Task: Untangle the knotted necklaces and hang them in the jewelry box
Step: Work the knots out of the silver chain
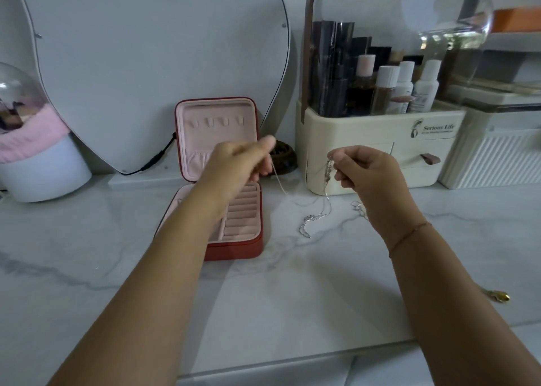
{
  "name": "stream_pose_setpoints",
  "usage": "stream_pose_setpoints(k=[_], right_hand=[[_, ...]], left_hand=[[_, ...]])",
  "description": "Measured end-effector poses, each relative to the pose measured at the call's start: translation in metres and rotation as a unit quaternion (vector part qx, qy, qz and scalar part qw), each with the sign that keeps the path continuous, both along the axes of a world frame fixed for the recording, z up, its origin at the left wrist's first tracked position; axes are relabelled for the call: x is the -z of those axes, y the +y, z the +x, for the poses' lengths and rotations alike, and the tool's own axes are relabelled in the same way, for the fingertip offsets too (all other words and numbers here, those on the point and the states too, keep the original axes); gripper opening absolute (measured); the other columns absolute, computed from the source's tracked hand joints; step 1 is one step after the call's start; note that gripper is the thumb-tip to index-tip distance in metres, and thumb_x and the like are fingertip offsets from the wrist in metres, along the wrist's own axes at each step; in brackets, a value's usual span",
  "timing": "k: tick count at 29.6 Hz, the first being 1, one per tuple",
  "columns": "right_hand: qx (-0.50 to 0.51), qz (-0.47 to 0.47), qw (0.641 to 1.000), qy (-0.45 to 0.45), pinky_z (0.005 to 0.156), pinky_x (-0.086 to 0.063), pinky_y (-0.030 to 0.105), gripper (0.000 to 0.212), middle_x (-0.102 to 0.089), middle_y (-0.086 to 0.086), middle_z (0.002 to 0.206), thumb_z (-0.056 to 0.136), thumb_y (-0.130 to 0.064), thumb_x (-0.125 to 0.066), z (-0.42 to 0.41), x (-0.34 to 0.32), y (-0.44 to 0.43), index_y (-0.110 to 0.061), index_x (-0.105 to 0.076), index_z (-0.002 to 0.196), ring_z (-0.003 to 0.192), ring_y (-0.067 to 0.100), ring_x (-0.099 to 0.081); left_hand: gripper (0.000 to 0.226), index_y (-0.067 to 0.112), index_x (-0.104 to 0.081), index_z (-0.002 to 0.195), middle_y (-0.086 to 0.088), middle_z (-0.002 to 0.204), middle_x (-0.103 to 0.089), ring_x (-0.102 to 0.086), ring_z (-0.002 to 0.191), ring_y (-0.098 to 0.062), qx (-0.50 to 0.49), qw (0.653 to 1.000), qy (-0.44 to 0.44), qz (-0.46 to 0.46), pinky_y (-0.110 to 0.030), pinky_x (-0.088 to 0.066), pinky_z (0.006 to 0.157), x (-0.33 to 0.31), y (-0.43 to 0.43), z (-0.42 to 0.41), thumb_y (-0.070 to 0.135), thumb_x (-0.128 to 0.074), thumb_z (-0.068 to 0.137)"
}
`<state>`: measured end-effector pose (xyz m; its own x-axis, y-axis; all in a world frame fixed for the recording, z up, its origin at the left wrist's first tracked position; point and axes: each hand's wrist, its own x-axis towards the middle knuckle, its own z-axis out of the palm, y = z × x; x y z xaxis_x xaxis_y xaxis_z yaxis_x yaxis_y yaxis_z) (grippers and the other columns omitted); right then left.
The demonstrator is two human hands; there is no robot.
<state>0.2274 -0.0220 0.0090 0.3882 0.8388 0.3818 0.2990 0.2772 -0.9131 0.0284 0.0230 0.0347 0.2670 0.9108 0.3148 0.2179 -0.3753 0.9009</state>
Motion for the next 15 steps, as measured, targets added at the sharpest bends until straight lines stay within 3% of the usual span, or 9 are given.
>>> stream_pose_setpoints(k=[2,4,6,9,11,15], right_hand=[[-0.028,0.009,1.0,0.009,0.064,-0.048,0.017,0.013,-0.061,0.001,0.066,0.091,-0.016,-0.061,-0.002,-0.001,-0.001,-0.007,-0.07,0.094,0.062,0.006,-0.055],[-0.054,0.016,0.998,0.016,0.061,-0.047,0.015,0.012,-0.061,0.0,0.065,0.092,-0.014,-0.061,-0.005,-0.001,-0.001,-0.005,-0.069,0.093,0.059,0.003,-0.055],[-0.077,0.022,0.997,0.018,0.059,-0.046,0.014,0.011,-0.061,-0.002,0.062,0.092,-0.012,-0.06,-0.008,-0.003,-0.002,-0.006,-0.069,0.091,0.057,0.002,-0.055],[-0.113,0.028,0.993,0.011,0.058,-0.045,0.014,0.013,-0.063,-0.009,0.06,0.093,-0.009,-0.058,-0.011,-0.004,-0.003,-0.012,-0.068,0.086,0.058,0.003,-0.055],[-0.133,0.024,0.991,0.009,0.057,-0.044,0.015,0.014,-0.064,-0.009,0.061,0.093,-0.008,-0.058,-0.013,-0.004,-0.004,-0.014,-0.068,0.084,0.059,0.003,-0.056],[-0.151,0.003,0.988,0.021,0.06,-0.046,0.017,0.016,-0.064,-0.003,0.069,0.094,-0.01,-0.056,-0.013,-0.004,-0.004,-0.015,-0.066,0.083,0.065,0.008,-0.058]], left_hand=[[0.04,0.014,-0.067,0.063,-0.016,0.075,-0.066,-0.06,0.068,-0.022,0.0,0.995,0.097,0.023,-0.033,-0.049,0.076,0.009,-0.003,0.007,0.043,-0.058,0.09],[0.027,0.019,-0.071,0.075,-0.008,0.082,-0.07,-0.063,0.078,-0.015,0.005,0.989,0.144,0.033,-0.029,-0.047,0.078,0.017,-0.003,0.016,0.041,-0.062,0.088],[0.011,0.021,-0.071,0.09,0.003,0.09,-0.071,-0.064,0.087,-0.007,0.039,0.994,0.097,0.014,-0.021,-0.047,0.081,0.021,-0.004,0.024,0.031,-0.067,0.086],[0.019,0.016,-0.068,0.106,0.003,0.101,-0.072,-0.065,0.095,-0.002,0.111,0.993,-0.006,-0.037,-0.012,-0.046,0.082,0.023,-0.005,0.03,0.017,-0.066,0.087],[0.015,0.018,-0.071,0.101,0.005,0.094,-0.074,-0.066,0.091,-0.001,0.131,0.989,-0.038,-0.058,-0.013,-0.047,0.081,0.023,-0.007,0.031,0.016,-0.065,0.087],[0.008,0.02,-0.072,0.087,0.002,0.079,-0.074,-0.067,0.078,-0.008,0.12,0.988,-0.052,-0.087,-0.03,-0.049,0.086,0.024,-0.008,0.033,0.014,-0.069,0.084]])
